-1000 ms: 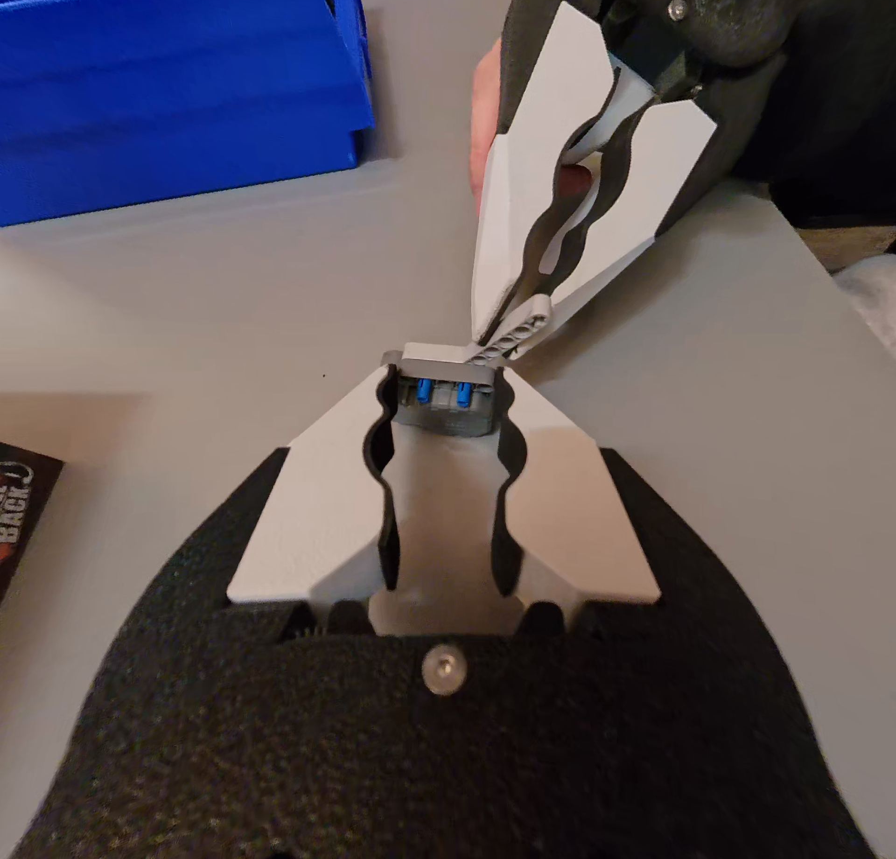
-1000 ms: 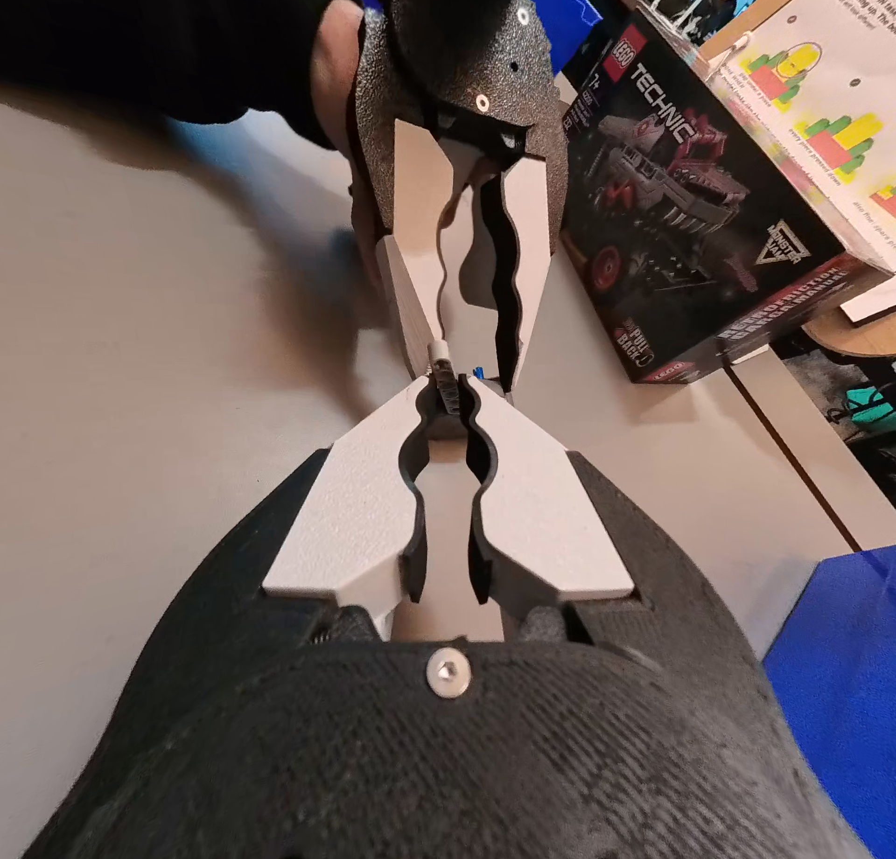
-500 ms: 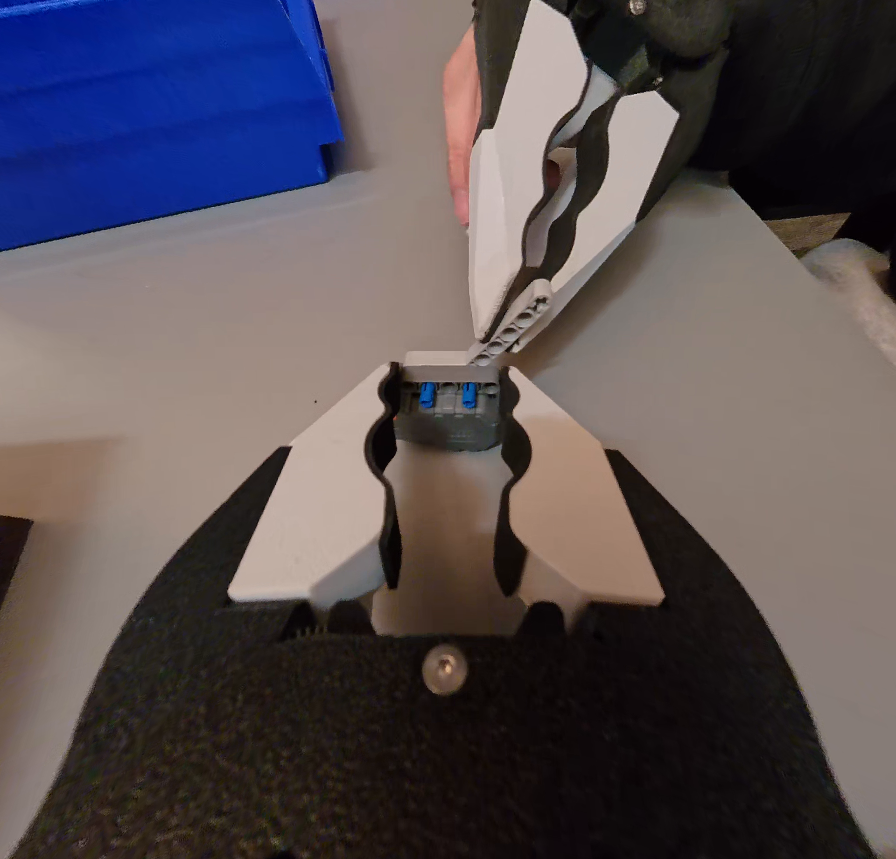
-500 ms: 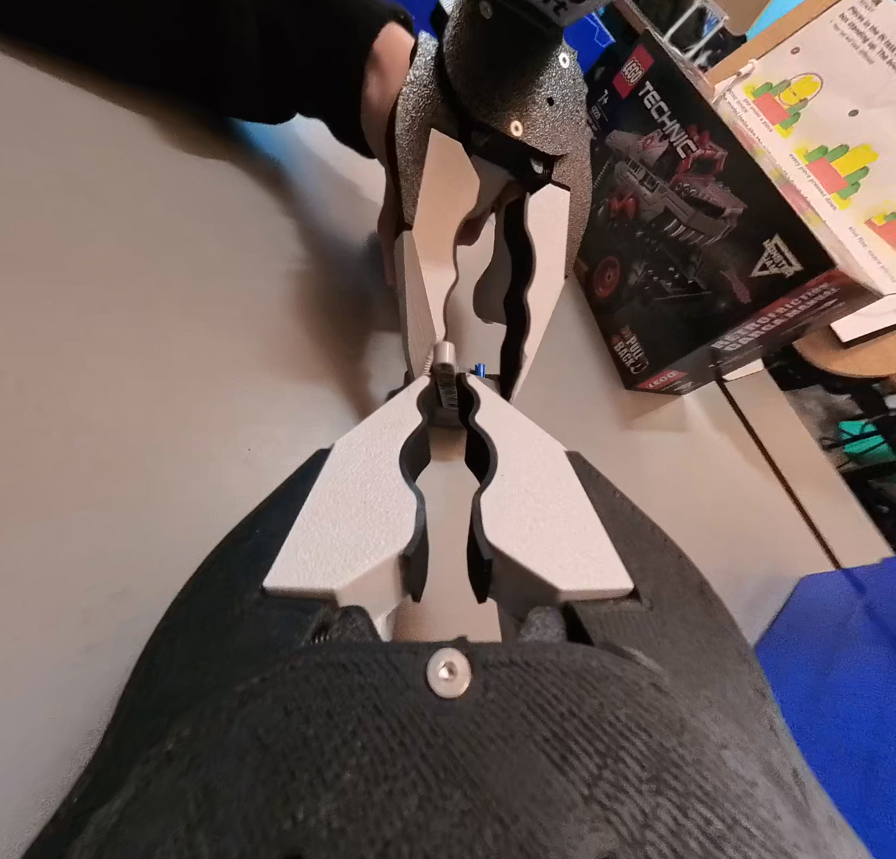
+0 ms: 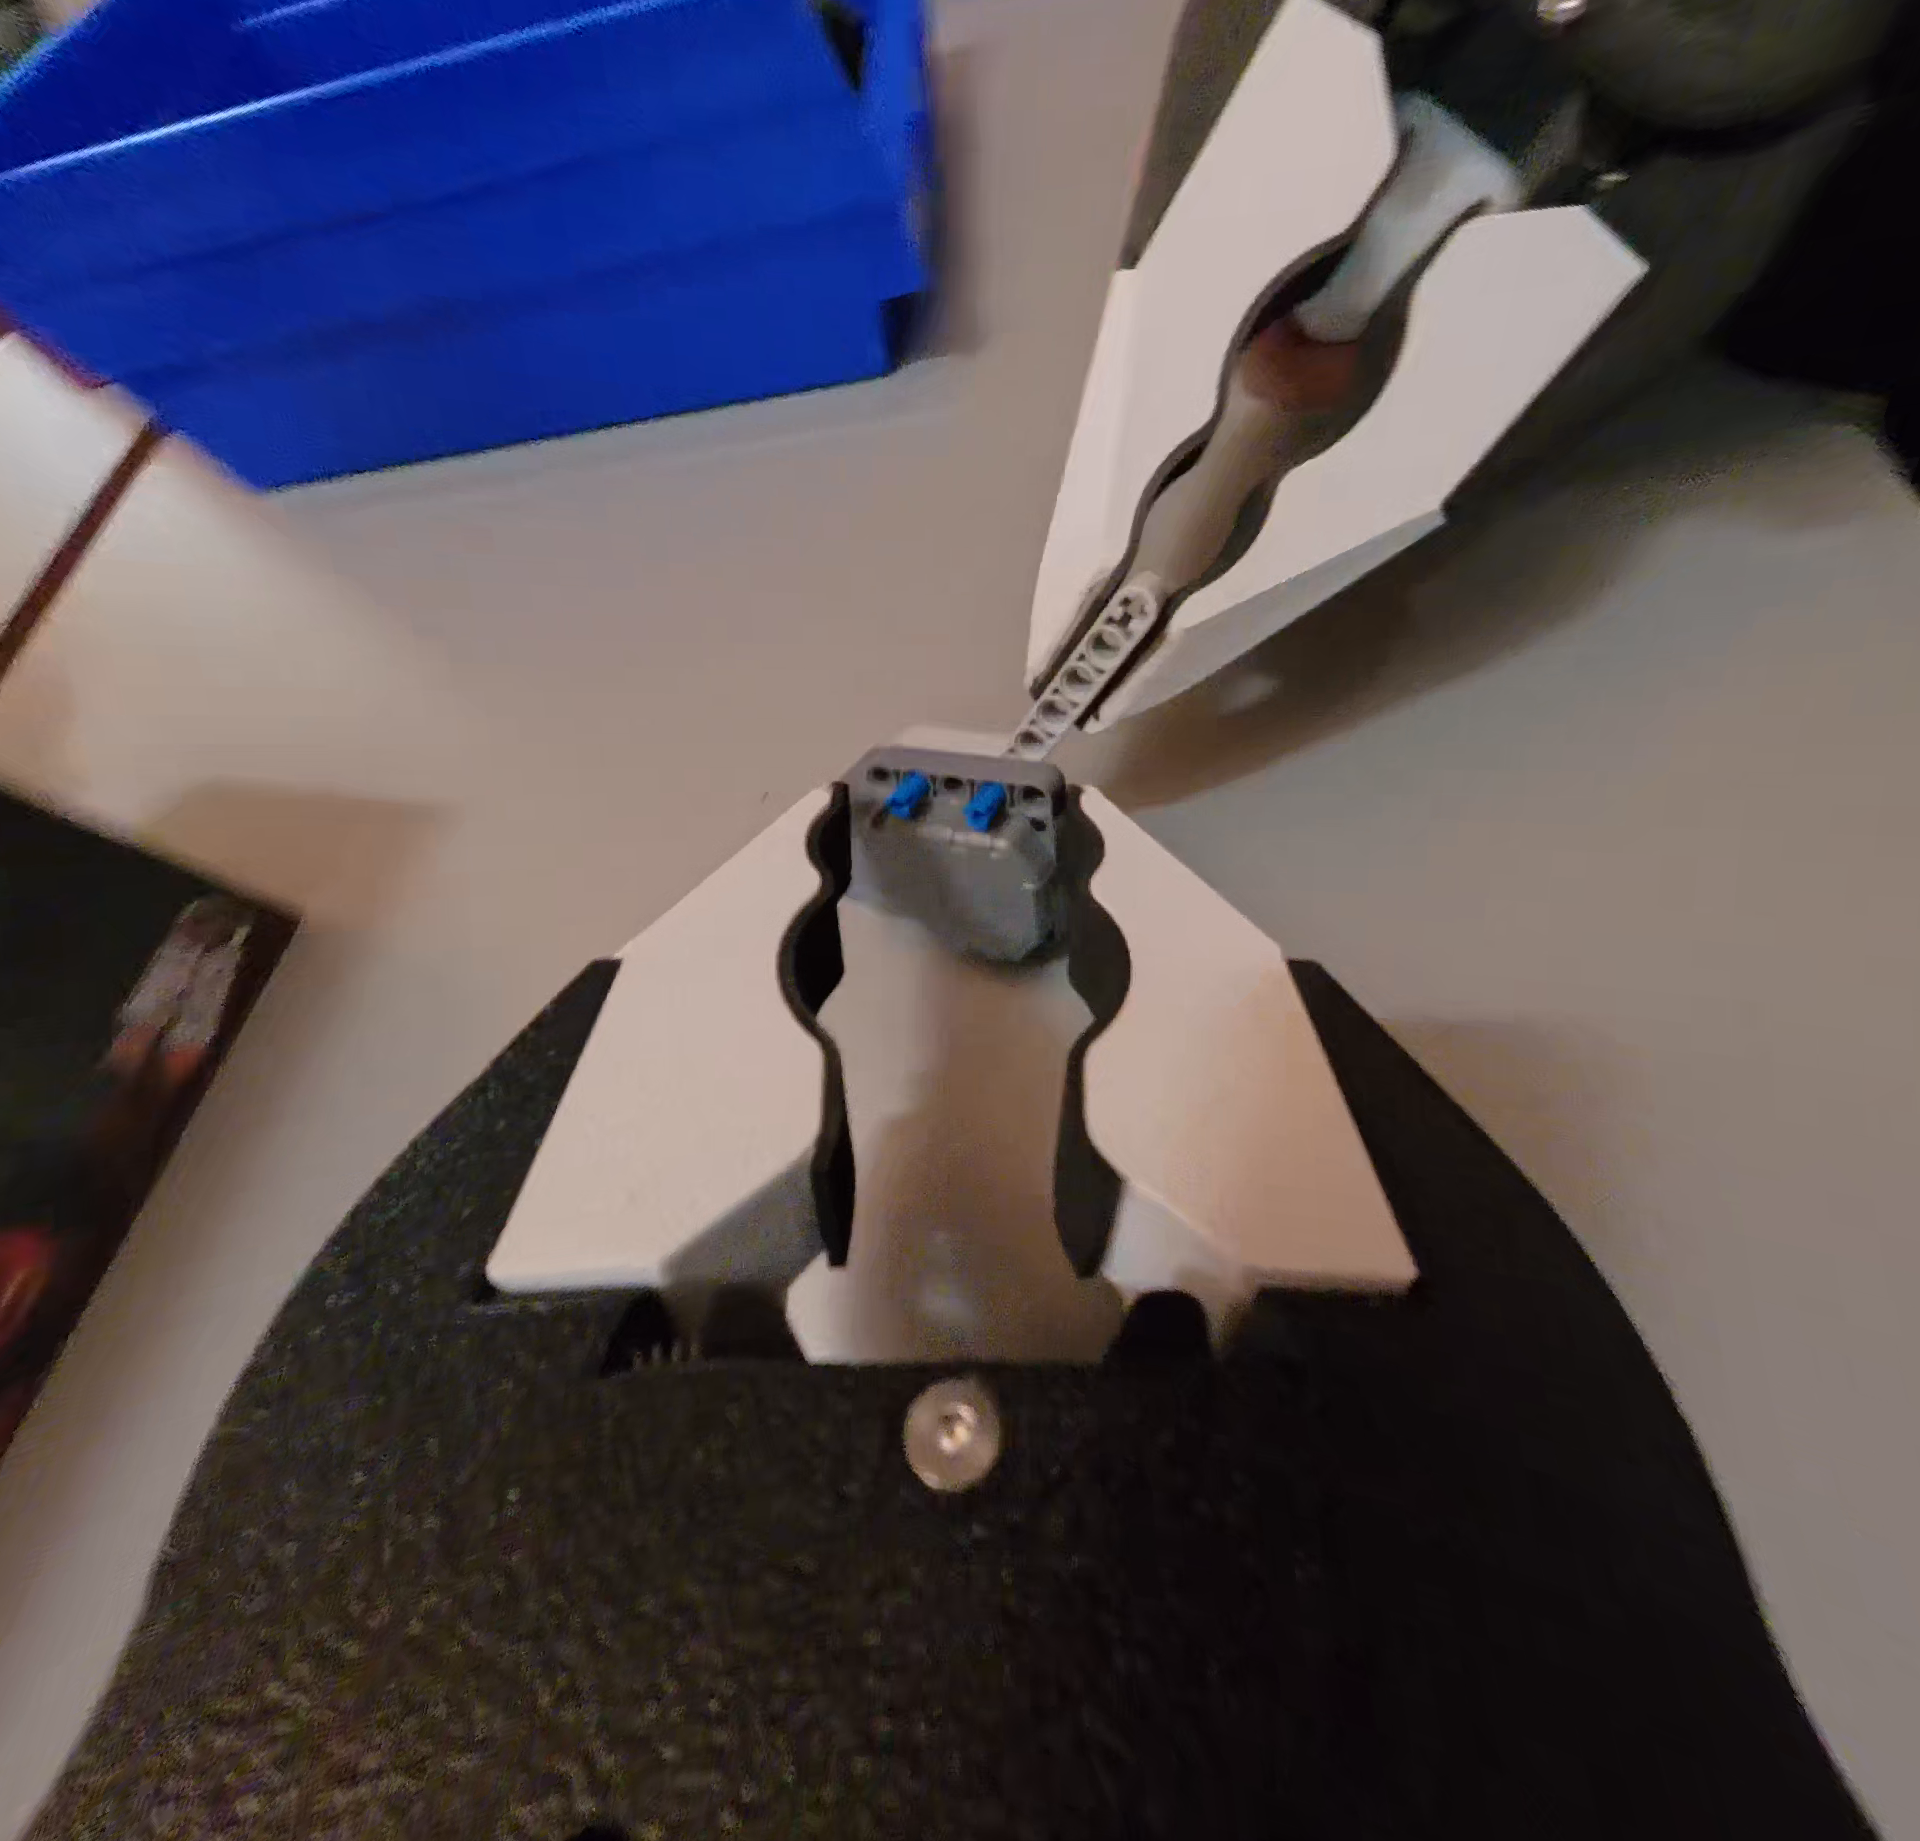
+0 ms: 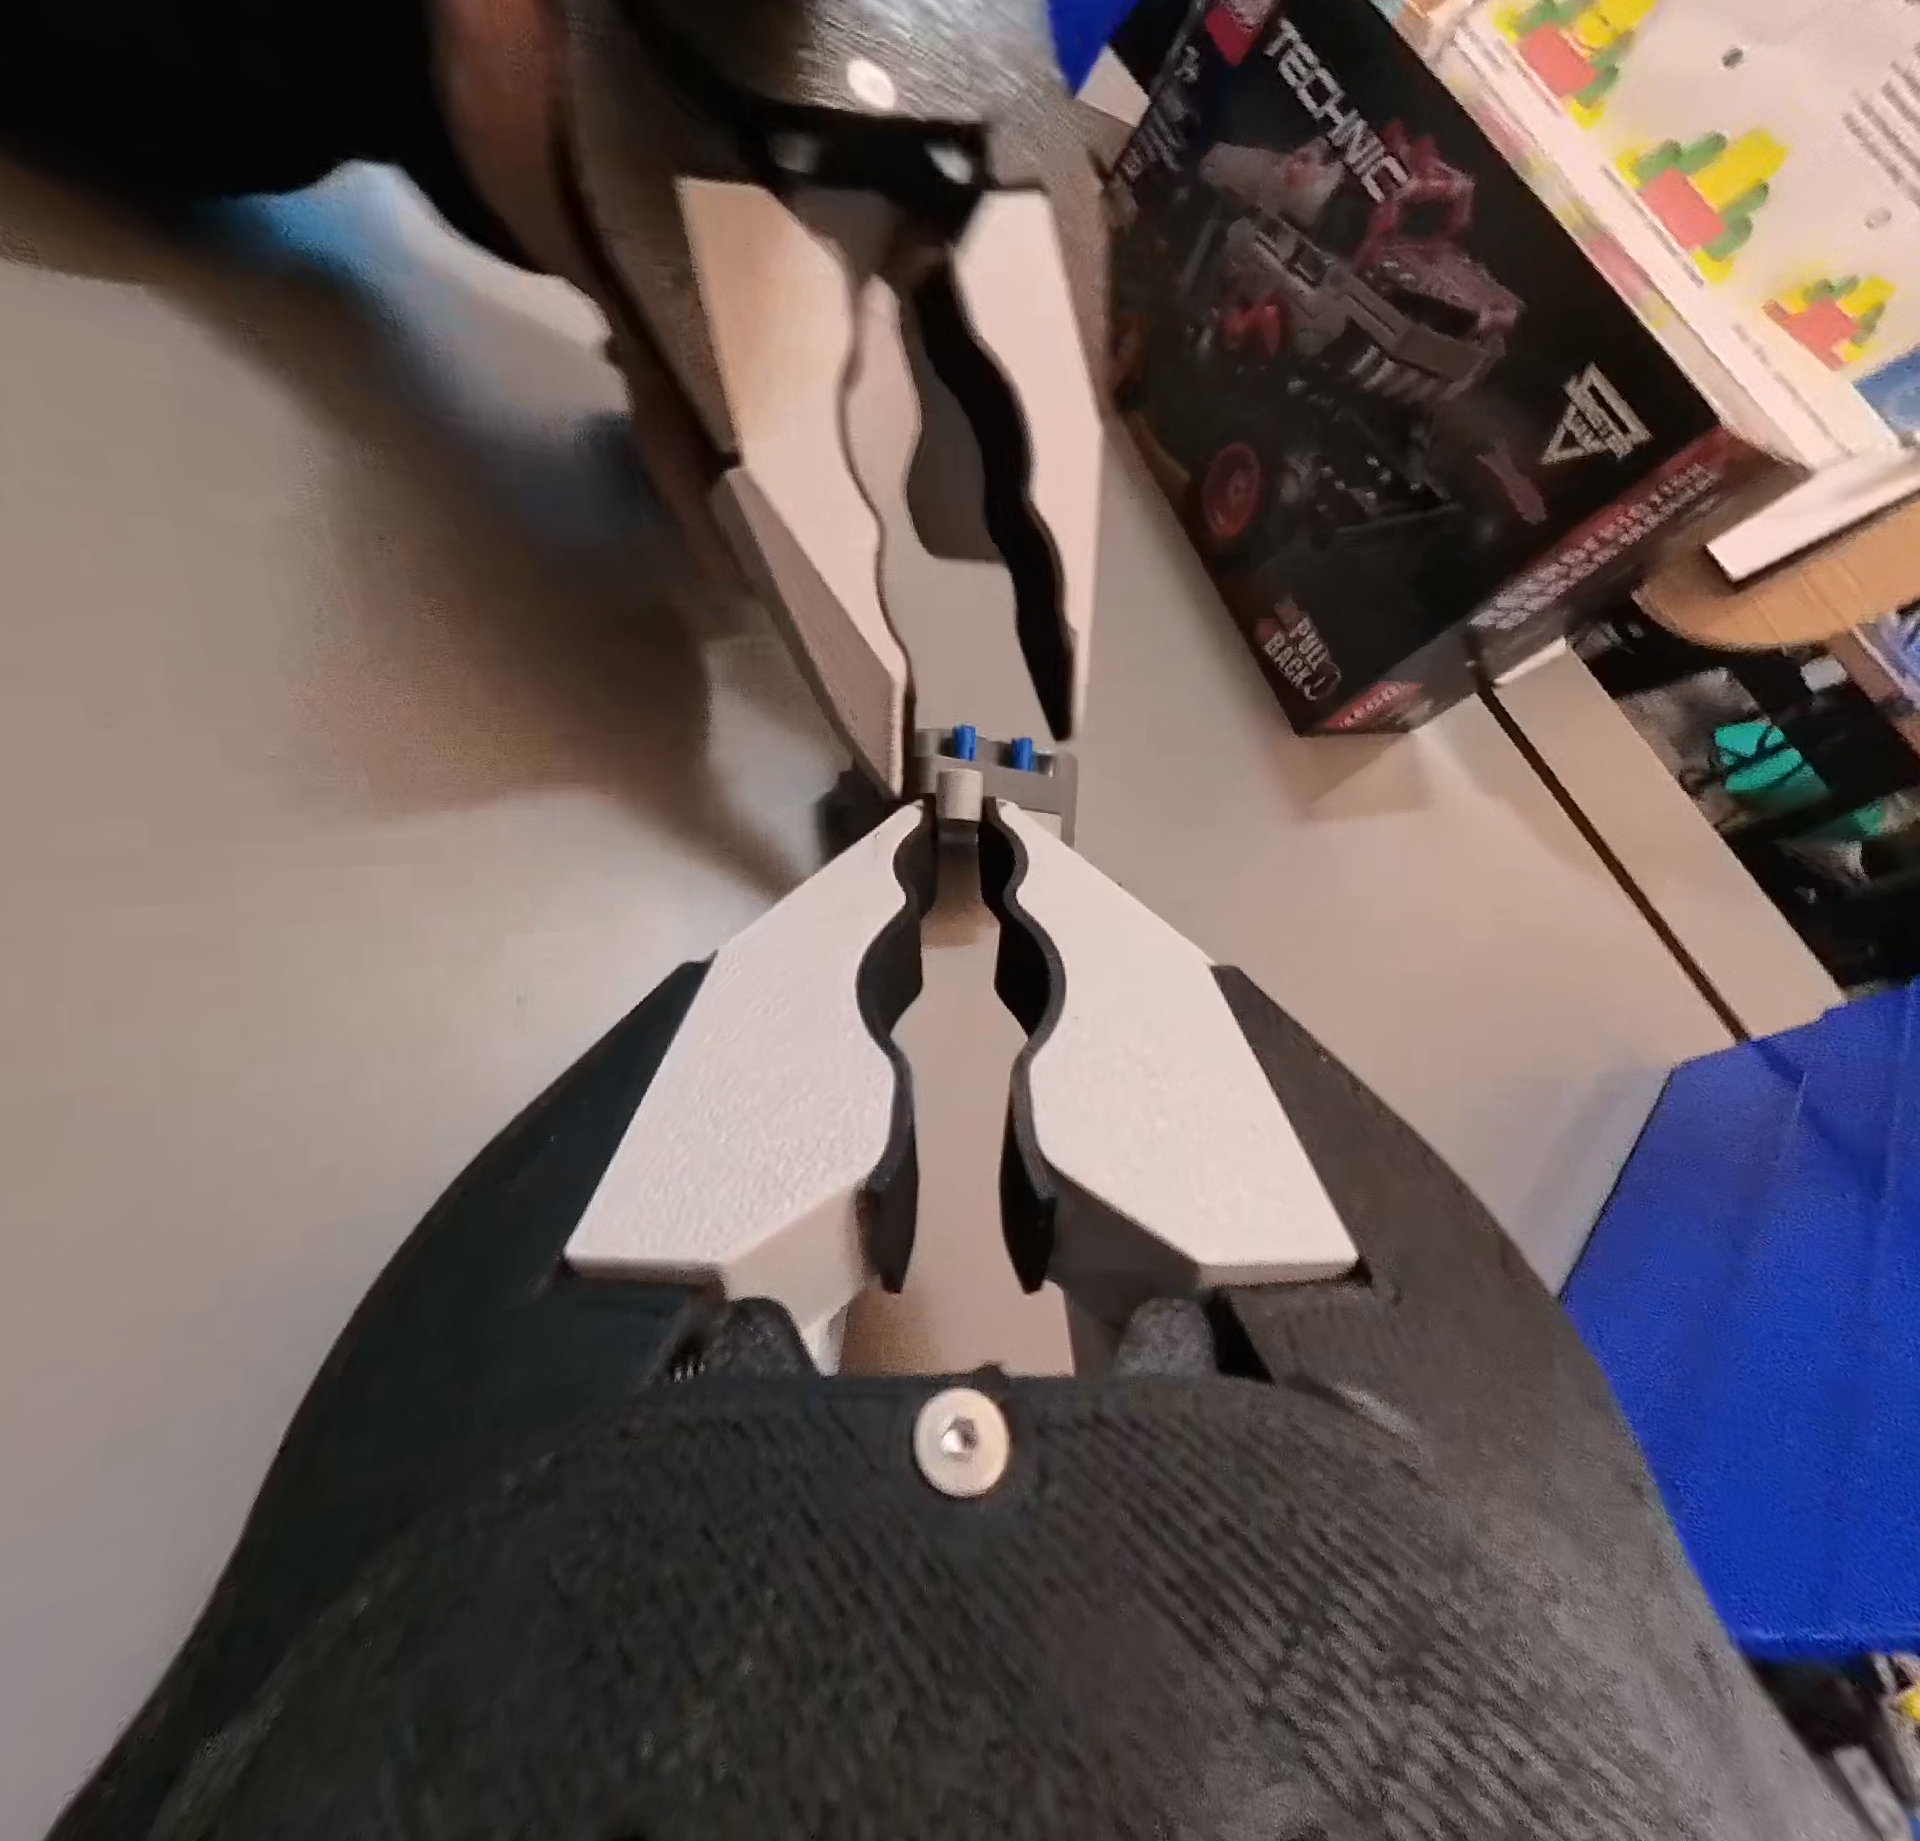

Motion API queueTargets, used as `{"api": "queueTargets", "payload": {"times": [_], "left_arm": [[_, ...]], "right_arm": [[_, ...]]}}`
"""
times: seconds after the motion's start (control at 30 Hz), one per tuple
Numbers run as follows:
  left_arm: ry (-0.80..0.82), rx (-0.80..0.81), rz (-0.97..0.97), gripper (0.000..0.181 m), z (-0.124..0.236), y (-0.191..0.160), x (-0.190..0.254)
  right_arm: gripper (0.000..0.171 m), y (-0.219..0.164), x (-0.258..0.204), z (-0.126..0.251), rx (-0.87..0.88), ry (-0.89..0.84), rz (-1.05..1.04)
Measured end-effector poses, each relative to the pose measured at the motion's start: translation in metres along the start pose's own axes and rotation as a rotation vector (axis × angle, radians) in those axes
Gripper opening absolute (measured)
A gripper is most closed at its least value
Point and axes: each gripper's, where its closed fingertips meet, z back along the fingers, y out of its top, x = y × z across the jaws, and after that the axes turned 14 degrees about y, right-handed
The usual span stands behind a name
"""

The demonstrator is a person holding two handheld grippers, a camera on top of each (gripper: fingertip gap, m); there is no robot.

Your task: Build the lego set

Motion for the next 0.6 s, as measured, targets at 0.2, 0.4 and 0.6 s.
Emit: {"api": "queueTargets", "payload": {"times": [0.2,0.4,0.6], "left_arm": [[0.261,-0.067,0.026,0.020,0.017,-0.001,0.010],[0.398,-0.054,-0.033,0.004,0.017,-0.001,0.004],[0.533,-0.090,-0.166,0.008,0.017,-0.007,0.001]], "right_arm": [[0.006,0.001,0.005,-0.004,0.028,-0.058,-0.166],[0.006,0.008,0.001,-0.011,0.022,-0.084,-0.200],[0.007,0.010,0.002,-0.015,0.046,-0.121,-0.318]]}}
